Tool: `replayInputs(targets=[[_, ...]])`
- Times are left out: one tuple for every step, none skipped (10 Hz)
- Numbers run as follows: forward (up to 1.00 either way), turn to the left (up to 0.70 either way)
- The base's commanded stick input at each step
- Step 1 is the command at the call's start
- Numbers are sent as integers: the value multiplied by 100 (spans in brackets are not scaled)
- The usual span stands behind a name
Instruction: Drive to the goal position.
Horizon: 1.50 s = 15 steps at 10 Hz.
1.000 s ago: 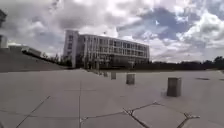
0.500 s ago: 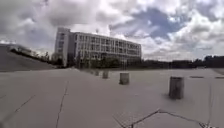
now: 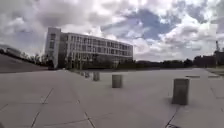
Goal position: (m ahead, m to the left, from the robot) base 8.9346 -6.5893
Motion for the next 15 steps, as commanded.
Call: replayInputs(targets=[[100,-29],[100,-30],[100,-30],[100,-30],[100,-30],[100,-30],[100,-30],[100,-30],[100,-30],[100,-30],[100,-30],[100,-30],[100,-30],[100,-30],[100,-31]])
